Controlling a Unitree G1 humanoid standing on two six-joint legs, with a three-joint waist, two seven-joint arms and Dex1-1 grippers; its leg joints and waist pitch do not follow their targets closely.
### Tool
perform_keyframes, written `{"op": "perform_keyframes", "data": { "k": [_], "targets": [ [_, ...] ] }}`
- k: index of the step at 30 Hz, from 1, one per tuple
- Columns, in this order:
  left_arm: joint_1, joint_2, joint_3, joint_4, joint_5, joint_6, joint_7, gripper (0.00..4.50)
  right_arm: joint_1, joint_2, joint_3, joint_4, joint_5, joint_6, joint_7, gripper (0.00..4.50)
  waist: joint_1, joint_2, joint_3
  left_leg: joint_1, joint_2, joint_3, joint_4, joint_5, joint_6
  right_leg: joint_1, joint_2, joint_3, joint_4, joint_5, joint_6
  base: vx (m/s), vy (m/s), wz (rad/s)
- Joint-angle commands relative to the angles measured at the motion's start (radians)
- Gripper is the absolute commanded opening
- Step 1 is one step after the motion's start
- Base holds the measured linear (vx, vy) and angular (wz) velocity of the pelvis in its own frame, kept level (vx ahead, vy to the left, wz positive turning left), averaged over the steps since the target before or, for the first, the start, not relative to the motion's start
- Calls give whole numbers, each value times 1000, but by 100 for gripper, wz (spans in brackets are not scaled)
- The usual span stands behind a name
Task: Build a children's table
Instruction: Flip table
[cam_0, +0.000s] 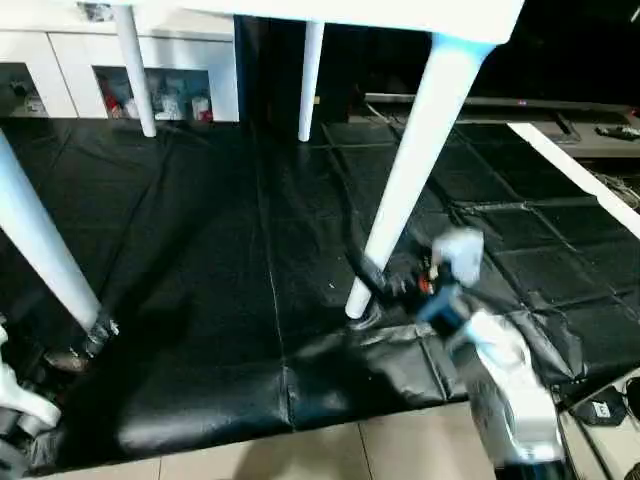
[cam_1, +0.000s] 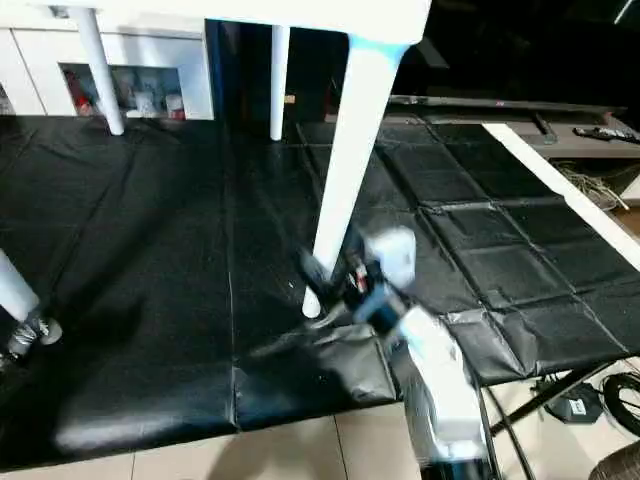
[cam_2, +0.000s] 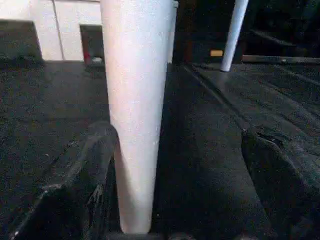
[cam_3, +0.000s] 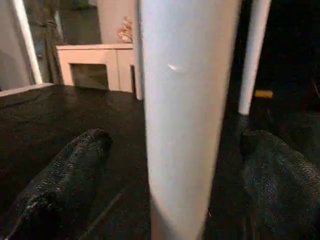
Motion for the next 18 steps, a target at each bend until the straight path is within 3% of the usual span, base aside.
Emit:
{"op": "perform_keyframes", "data": {
  "k": [1,7,10,12,13,14,15,16,17,18],
  "targets": [
    [27,-20,-32,-25,16,-17,10,446,23,-12,-16,-58,17,42,-12,450,-2,24,-29,-2,8,1,-81,-374,-7,31,-55,50,-98,-351,-30,0,0,0],
    [97,-96,-104,-84,36,-60,34,446,147,-46,-27,-165,60,117,-15,450,0,22,-25,-2,12,-1,-82,-406,-7,25,-53,50,-106,-390,-9,0,0,0],
    [113,-119,-145,-93,68,-80,55,446,185,-66,-21,-195,43,163,-44,450,2,22,-22,0,4,-2,-78,-432,-6,21,-54,47,-118,-476,25,0,0,0],
    [124,-120,-185,-95,112,-101,69,446,214,-83,-16,-207,12,182,-62,450,2,29,-20,0,3,-5,-77,-442,-9,17,-55,45,-126,-526,44,0,0,0],
    [128,-118,-200,-95,130,-109,74,446,227,-89,-15,-214,7,195,-65,450,2,26,-20,1,1,-6,-76,-447,-10,16,-54,44,-130,-545,55,0,0,0],
    [130,-116,-208,-94,141,-114,75,446,237,-95,-12,-218,5,208,-63,450,1,33,-21,3,0,-7,-75,-455,-11,15,-53,43,-131,-551,59,0,0,0],
    [131,-112,-212,-93,139,-107,73,446,242,-106,-4,-215,-5,199,-51,450,-2,31,-20,6,3,-10,-75,-466,-19,13,-46,38,-133,-548,58,0,0,0],
    [132,-108,-215,-92,154,-117,75,446,247,-121,7,-212,-28,184,-43,450,-6,41,-18,13,7,-18,-77,-499,-35,13,-31,24,-136,-524,57,0,0,0],
    [130,-95,-231,-88,193,-138,77,446,253,-152,29,-193,-63,138,-14,450,-22,51,-17,30,33,-37,-90,-538,-37,17,-5,3,-137,-417,22,0,0,0],
    [130,-95,-233,-88,195,-139,77,446,254,-155,31,-191,-65,133,-12,450,-15,47,-7,-38,26,-87,-126,-593,-19,67,-23,-35,-94,-356,-24,-36,-17,25]
  ]
}}
